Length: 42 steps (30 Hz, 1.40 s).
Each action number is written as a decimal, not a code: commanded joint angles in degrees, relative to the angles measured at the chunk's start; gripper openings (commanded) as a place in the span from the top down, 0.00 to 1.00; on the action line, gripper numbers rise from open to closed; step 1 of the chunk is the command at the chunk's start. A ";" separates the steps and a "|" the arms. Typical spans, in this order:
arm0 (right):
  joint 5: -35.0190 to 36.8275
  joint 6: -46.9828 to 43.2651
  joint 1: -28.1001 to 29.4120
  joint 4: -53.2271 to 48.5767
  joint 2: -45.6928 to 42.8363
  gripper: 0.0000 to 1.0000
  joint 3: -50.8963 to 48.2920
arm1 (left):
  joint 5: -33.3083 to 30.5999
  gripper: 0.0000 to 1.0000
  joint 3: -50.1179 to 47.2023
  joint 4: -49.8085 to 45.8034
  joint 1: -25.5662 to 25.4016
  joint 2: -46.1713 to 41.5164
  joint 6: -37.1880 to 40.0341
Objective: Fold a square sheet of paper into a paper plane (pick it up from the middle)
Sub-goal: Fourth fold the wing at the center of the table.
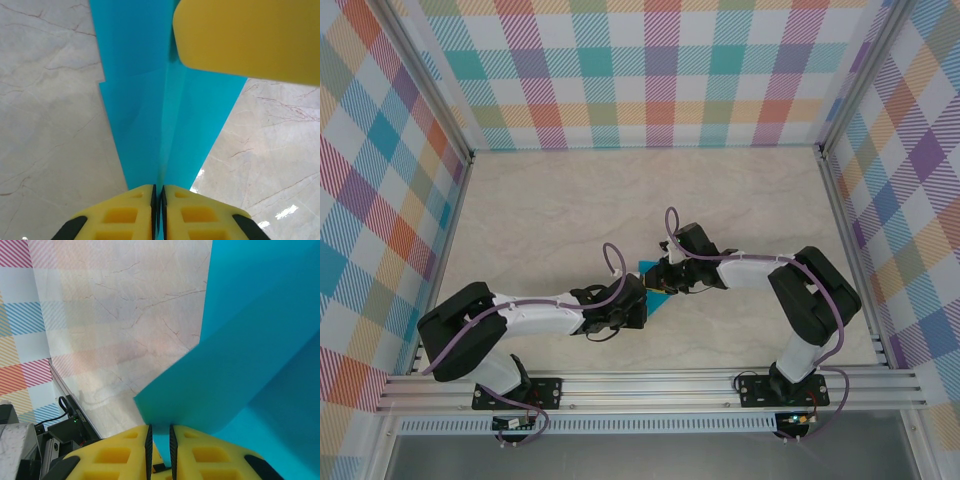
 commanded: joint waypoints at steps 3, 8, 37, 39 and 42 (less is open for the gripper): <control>-0.09 -0.33 0.50 -0.45 0.54 0.81 1.50 | -1.18 0.93 0.83 -0.92 -0.60 -0.19 0.62; 0.06 -0.41 0.45 -0.67 0.33 0.81 1.16 | -0.97 0.98 -0.71 0.52 -0.60 -1.20 0.28; -1.51 -3.01 1.10 -3.97 -7.00 0.80 -1.60 | 23.17 1.00 -14.20 20.56 11.93 -4.91 -4.65; -2.11 -2.55 1.40 -3.03 -5.96 0.80 -0.93 | 23.43 1.00 -14.49 20.17 12.81 -4.97 -5.35; -3.11 -2.28 2.01 -2.22 -3.90 0.81 0.67 | 23.95 1.00 -15.10 20.36 13.80 -4.87 -6.23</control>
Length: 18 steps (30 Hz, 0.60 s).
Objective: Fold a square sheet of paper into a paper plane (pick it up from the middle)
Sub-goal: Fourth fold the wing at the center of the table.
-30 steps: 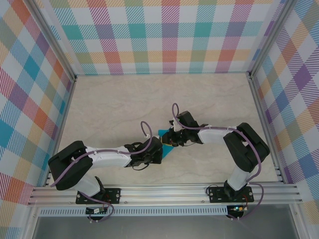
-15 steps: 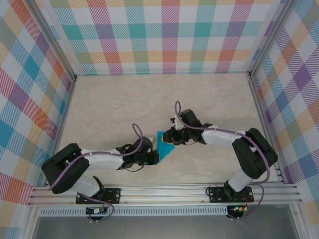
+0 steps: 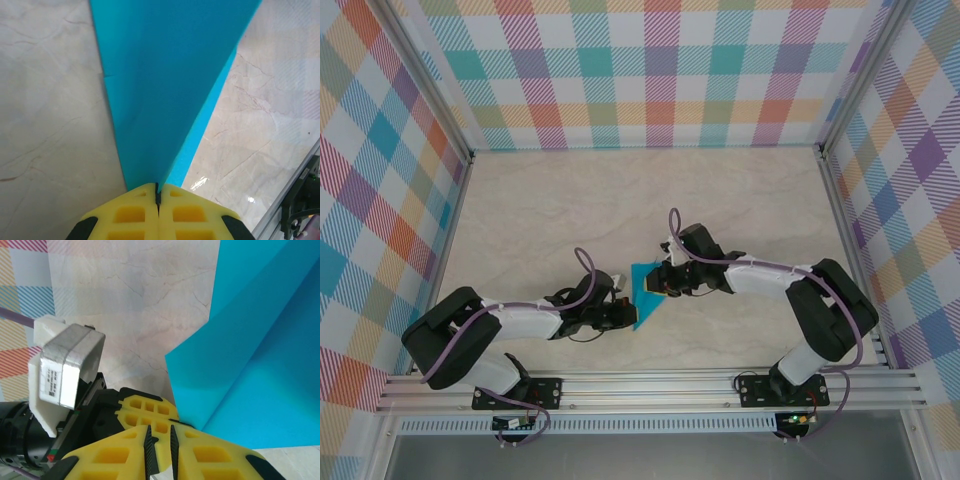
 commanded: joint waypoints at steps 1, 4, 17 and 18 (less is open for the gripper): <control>-2.67 -0.57 0.98 1.71 2.84 0.81 2.78 | 1.71 1.00 -1.33 0.76 1.69 -0.96 -1.45; -2.51 -0.43 1.26 1.77 4.91 0.82 4.24 | 1.77 1.00 -1.42 0.11 1.89 -0.83 -1.41; -3.48 0.92 1.40 3.78 13.06 0.82 8.57 | 1.60 1.00 -2.97 0.60 3.24 0.24 -3.87; -3.48 0.92 1.36 3.87 13.38 0.82 8.81 | 1.59 1.00 -2.96 0.62 3.27 0.37 -4.09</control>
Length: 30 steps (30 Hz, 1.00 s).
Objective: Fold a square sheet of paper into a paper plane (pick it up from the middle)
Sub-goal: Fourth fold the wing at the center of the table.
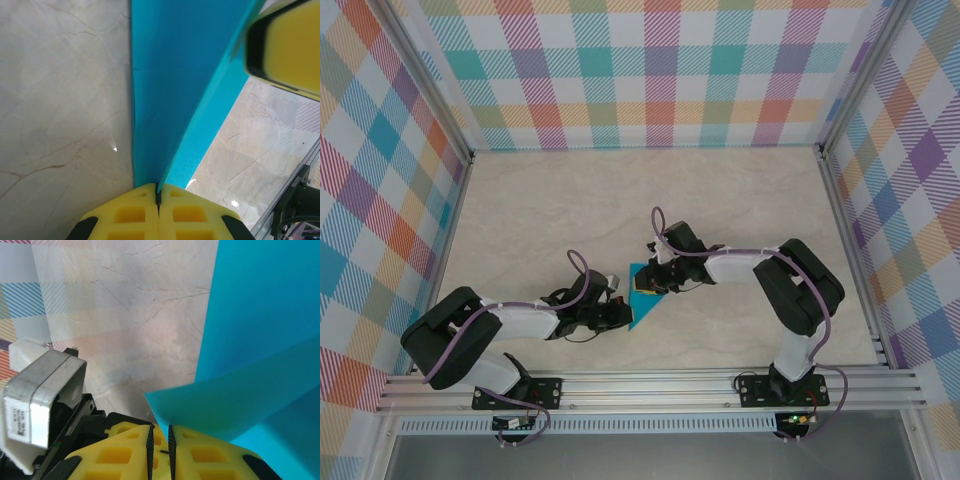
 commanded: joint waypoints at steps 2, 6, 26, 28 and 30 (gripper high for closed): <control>-1.21 0.24 0.40 1.25 1.60 0.82 2.10 | -0.08 1.00 -1.06 -0.74 0.94 0.64 -1.26; -0.33 0.04 0.40 0.29 2.48 0.82 2.59 | -0.04 1.00 -0.81 -1.20 1.15 1.45 -1.57; 2.48 -1.55 0.40 -5.20 8.89 0.82 5.05 | 0.95 0.96 -0.62 -1.09 1.72 6.23 -4.23; 1.96 -1.63 0.40 -5.12 9.96 0.82 4.94 | 0.56 0.89 -0.98 -1.51 1.72 4.74 -4.09; 2.26 -1.17 0.39 -4.99 10.30 0.82 4.29 | -0.03 0.82 -1.16 -3.03 1.79 2.29 -3.62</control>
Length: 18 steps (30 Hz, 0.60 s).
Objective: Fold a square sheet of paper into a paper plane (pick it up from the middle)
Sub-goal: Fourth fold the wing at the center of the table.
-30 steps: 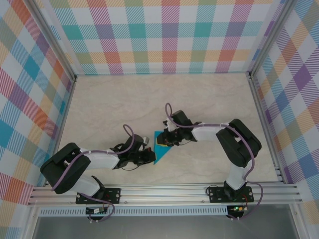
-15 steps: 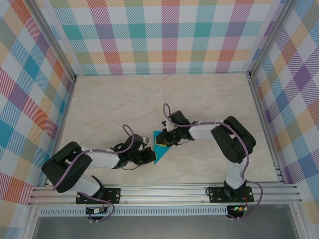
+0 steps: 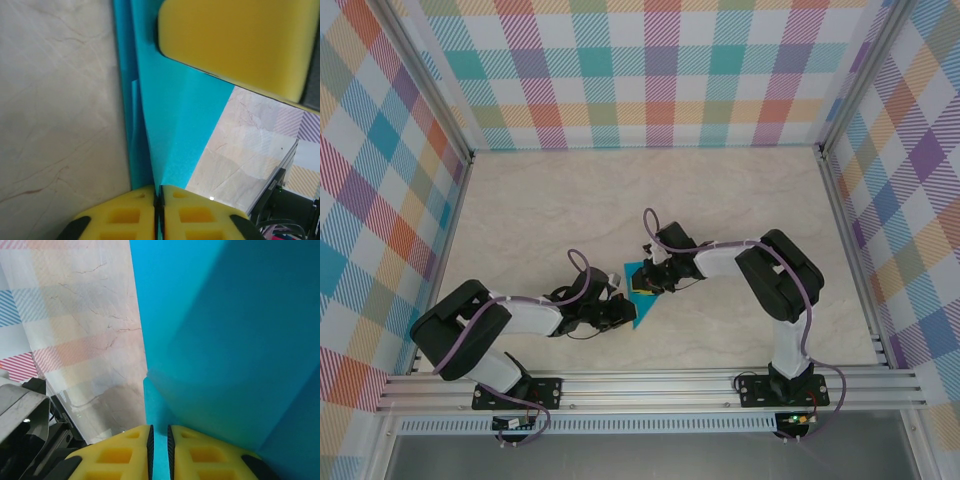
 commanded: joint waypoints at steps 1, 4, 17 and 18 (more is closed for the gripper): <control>1.60 -0.77 0.42 -3.20 2.90 0.82 -0.78 | -3.55 0.80 -1.82 -7.33 0.62 -1.91 1.09; 1.46 -0.16 0.42 -2.24 2.76 0.82 -1.50 | -3.35 0.78 -1.59 -8.73 0.54 -4.38 2.26; 1.37 0.31 0.42 -2.12 2.45 0.82 -1.86 | -4.15 0.84 1.87 -13.23 -0.28 -0.67 3.25; 1.37 0.28 0.35 -2.17 2.34 0.82 -1.95 | -4.29 0.85 1.91 -13.50 -0.40 -0.29 3.19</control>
